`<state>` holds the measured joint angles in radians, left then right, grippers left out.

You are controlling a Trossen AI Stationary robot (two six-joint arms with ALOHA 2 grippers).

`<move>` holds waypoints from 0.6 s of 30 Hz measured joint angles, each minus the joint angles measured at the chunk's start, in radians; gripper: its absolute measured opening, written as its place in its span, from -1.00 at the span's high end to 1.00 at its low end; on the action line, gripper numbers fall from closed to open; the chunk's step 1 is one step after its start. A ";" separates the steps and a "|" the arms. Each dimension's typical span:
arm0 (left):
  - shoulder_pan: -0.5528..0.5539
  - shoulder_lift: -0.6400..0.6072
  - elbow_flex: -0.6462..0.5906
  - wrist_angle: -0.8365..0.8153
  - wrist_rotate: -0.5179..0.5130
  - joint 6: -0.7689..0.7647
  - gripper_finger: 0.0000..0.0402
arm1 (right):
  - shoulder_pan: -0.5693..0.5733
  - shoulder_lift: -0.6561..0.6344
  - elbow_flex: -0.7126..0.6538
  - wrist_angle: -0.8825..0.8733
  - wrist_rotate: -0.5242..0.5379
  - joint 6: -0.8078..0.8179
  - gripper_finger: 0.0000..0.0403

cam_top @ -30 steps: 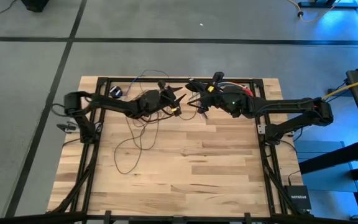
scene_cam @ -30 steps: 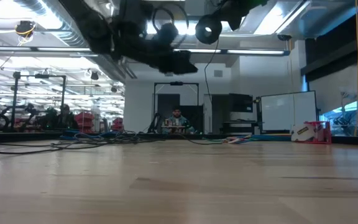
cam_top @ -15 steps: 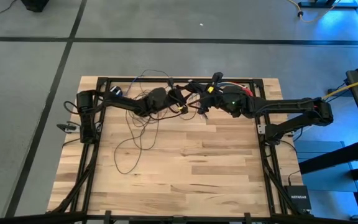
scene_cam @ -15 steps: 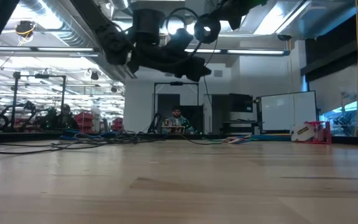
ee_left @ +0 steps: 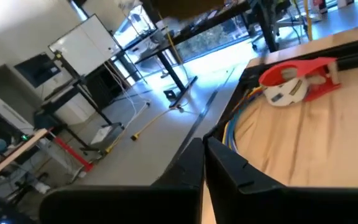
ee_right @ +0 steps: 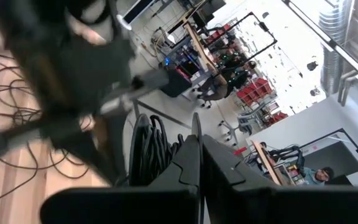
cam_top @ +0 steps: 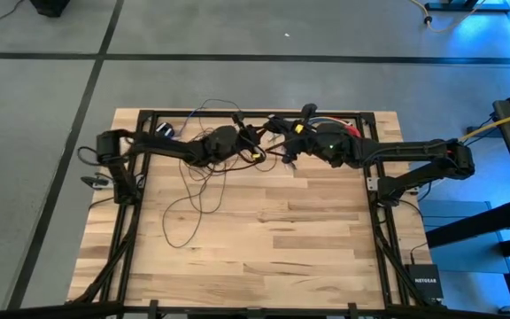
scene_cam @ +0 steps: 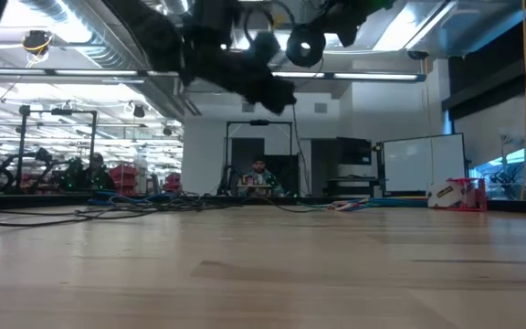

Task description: Coiling cords

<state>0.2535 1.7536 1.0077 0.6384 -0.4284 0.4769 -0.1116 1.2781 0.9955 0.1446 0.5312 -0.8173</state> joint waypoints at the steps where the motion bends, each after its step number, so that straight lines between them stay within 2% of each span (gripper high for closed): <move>1: 0.000 -0.027 0.000 -0.037 -0.001 -0.011 0.97 | 0.000 0.000 0.000 -0.005 0.000 0.000 0.97; 10: 0.016 -0.259 0.000 -0.284 -0.015 -0.105 0.97 | 0.014 0.000 0.000 -0.079 -0.020 0.024 0.97; 18: -0.014 -0.339 0.000 -0.308 0.013 -0.126 0.98 | 0.007 0.000 0.000 -0.092 -0.006 0.027 0.97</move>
<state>0.2391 1.4147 1.0077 0.3304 -0.4156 0.3511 -0.1041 1.2778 0.9958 0.0529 0.5257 -0.7902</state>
